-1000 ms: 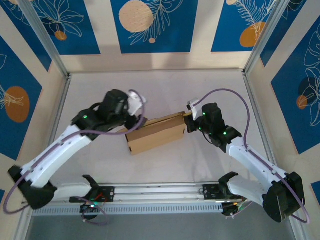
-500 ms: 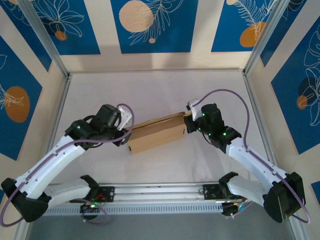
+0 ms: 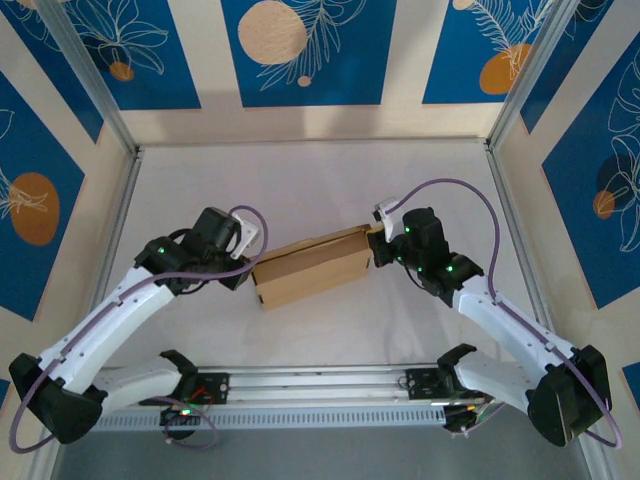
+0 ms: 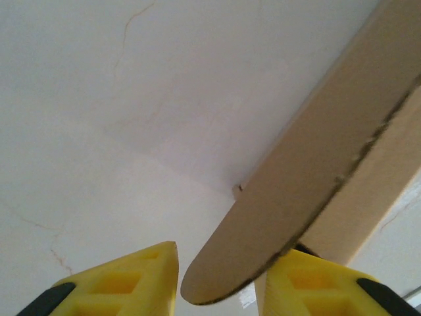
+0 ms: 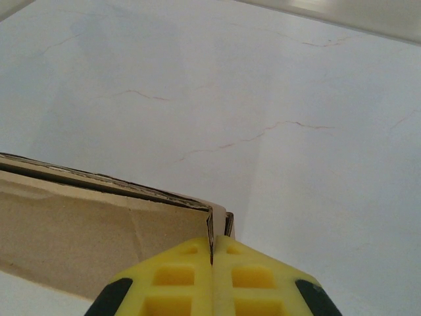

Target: Fold the paper box

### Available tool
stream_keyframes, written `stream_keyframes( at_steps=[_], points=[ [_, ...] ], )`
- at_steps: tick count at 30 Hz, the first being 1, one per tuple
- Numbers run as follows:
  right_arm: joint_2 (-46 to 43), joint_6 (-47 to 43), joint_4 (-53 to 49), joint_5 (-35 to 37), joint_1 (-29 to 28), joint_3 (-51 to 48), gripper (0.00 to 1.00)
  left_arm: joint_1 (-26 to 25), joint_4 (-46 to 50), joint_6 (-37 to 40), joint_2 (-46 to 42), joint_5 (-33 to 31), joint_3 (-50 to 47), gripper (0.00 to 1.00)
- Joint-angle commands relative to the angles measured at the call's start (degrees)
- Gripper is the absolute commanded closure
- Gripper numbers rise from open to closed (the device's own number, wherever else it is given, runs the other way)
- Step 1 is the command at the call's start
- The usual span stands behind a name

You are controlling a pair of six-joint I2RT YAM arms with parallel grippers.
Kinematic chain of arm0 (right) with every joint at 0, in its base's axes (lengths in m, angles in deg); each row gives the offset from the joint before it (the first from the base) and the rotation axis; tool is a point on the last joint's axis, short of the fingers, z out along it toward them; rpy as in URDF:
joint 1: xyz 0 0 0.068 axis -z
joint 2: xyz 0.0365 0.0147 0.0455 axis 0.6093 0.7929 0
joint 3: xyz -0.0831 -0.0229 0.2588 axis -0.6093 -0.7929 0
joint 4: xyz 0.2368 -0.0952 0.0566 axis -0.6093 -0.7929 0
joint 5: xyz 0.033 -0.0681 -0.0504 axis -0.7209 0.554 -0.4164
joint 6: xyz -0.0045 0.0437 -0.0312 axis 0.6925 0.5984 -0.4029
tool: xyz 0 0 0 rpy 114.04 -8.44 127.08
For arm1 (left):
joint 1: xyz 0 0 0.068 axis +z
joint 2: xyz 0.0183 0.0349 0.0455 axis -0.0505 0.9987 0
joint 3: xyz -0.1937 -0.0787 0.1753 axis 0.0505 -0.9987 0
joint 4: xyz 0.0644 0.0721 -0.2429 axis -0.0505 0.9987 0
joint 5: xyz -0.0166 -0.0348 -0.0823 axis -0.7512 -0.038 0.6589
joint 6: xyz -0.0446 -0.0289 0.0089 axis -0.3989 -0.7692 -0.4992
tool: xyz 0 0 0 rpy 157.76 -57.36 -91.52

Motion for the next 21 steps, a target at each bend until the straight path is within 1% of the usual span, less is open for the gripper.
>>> stream_keyframes(
  at_steps=[1,3,4,7,9,12,17,19,21],
  points=[
    [0.3,0.3,-7.1,0.0,-0.4,-2.2,1.0,0.6,0.2,2.5,-0.7,0.1,0.2,0.62],
    [0.2,0.2,-7.2,0.1,-0.4,-2.3,1.0,0.6,-0.6,3.6,-2.7,1.4,0.5,0.57],
    [0.2,0.1,-7.2,0.0,-0.4,-2.3,1.0,0.6,-1.0,4.0,-3.4,1.0,0.6,0.55],
    [0.2,0.2,-6.9,0.0,-0.4,-2.3,1.0,0.9,-1.1,4.5,-3.0,-0.5,1.1,0.53],
    [0.3,0.2,-6.8,0.0,-0.4,-2.3,1.0,1.0,-1.0,4.5,-1.9,0.6,1.1,0.55],
    [0.3,0.1,-7.0,0.1,-0.4,-2.3,1.0,1.1,-1.2,4.3,-0.9,2.9,0.7,0.6],
    [0.3,0.1,-7.1,0.2,-0.5,-2.3,1.0,1.0,-1.7,3.8,-0.5,3.7,-0.1,0.7],
    [0.3,0.3,-7.2,0.1,-0.4,-2.2,1.0,1.1,-2.0,3.1,-0.2,4.8,0.1,0.78],
    [0.3,0.7,-7.3,0.2,-0.6,-2.2,1.0,1.1,-2.5,1.8,0.2,6.4,0.3,0.9]
  ],
)
